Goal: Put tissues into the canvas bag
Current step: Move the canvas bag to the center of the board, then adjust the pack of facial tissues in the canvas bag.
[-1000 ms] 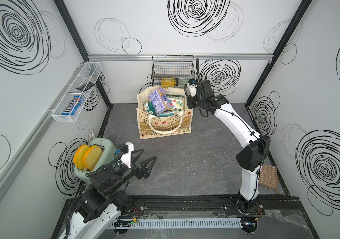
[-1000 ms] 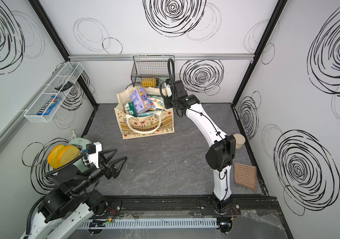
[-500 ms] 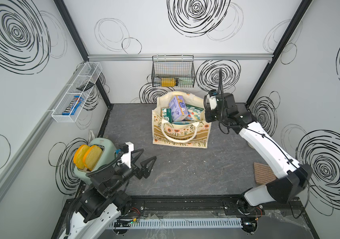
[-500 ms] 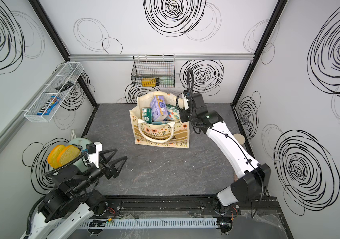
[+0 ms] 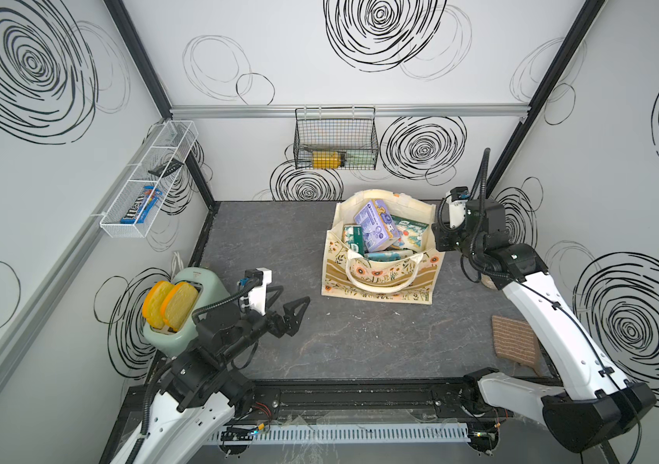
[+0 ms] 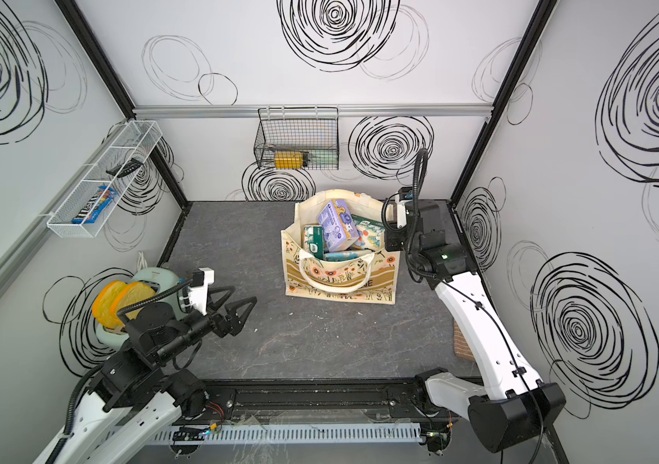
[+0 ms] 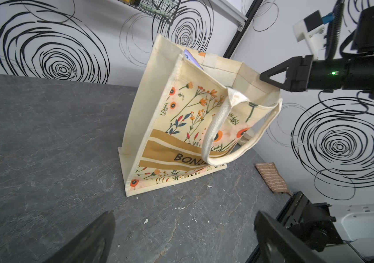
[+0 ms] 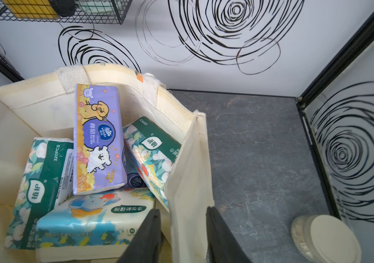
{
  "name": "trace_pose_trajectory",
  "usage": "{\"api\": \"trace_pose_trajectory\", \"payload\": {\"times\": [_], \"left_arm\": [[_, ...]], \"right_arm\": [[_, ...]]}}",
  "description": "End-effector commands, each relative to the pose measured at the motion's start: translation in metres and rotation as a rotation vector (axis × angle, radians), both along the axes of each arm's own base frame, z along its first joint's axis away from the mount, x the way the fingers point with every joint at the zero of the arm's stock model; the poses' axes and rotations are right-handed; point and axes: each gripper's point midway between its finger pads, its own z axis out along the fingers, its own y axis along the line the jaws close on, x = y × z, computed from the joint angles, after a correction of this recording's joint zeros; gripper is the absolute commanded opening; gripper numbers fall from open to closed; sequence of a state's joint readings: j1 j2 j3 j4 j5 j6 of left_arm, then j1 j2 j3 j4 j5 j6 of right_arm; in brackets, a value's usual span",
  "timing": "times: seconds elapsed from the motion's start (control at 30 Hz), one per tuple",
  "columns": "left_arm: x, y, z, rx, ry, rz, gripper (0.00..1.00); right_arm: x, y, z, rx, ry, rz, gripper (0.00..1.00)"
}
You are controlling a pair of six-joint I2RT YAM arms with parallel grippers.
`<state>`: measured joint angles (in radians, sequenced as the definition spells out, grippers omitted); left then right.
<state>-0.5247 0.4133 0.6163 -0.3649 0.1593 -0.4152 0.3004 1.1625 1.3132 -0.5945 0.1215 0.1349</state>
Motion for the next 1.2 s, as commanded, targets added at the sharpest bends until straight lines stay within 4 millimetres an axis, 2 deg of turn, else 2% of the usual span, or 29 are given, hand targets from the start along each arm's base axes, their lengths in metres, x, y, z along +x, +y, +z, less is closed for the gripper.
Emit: {"api": "trace_pose_trajectory", "payload": {"times": [0.0,0.1,0.2,0.3,0.37,0.43,0.57,0.77,0.8,0.9,0.97,1.0,1.17], "left_arm": [[0.013,-0.009,0.028,-0.055,-0.081,-0.007,0.99],[0.033,-0.019,0.039,-0.041,-0.082,-0.007,0.97],[0.061,-0.032,0.054,-0.019,-0.081,0.001,0.96],[0.09,-0.041,0.074,-0.014,-0.115,0.034,0.96],[0.111,-0.046,0.086,0.003,-0.135,0.058,0.96],[0.129,-0.052,0.093,0.019,-0.129,0.062,0.96],[0.155,-0.072,0.108,0.007,-0.124,-0.003,0.97],[0.184,-0.095,0.106,-0.027,-0.066,-0.094,0.99],[0.187,-0.099,0.103,-0.033,-0.054,-0.109,1.0],[0.193,-0.104,0.093,-0.057,-0.021,-0.135,0.98],[0.194,-0.104,0.091,-0.067,-0.017,-0.138,0.98],[0.193,-0.103,0.091,-0.07,-0.019,-0.136,0.98],[0.193,-0.099,0.09,-0.067,-0.021,-0.133,0.98]], "right_arm": [[-0.007,-0.009,0.047,0.024,-0.145,-0.03,0.48],[-0.011,0.002,0.076,0.069,-0.205,0.022,0.54],[-0.013,0.034,0.097,0.134,-0.253,0.16,0.58],[-0.005,0.068,0.101,0.147,-0.235,0.272,0.58],[0.003,0.088,0.097,0.156,-0.196,0.335,0.68],[0.019,0.099,0.084,0.152,-0.124,0.354,0.73],[0.046,0.115,0.062,0.142,-0.019,0.377,0.75],[0.087,0.12,0.026,0.143,0.082,0.355,0.79],[0.092,0.121,0.02,0.148,0.092,0.351,0.78],[0.102,0.124,-0.002,0.146,0.135,0.342,0.65],[0.103,0.128,-0.017,0.148,0.171,0.352,0.51],[0.1,0.131,-0.026,0.149,0.193,0.36,0.48],[0.064,0.148,-0.058,0.125,0.241,0.41,0.47]]}}
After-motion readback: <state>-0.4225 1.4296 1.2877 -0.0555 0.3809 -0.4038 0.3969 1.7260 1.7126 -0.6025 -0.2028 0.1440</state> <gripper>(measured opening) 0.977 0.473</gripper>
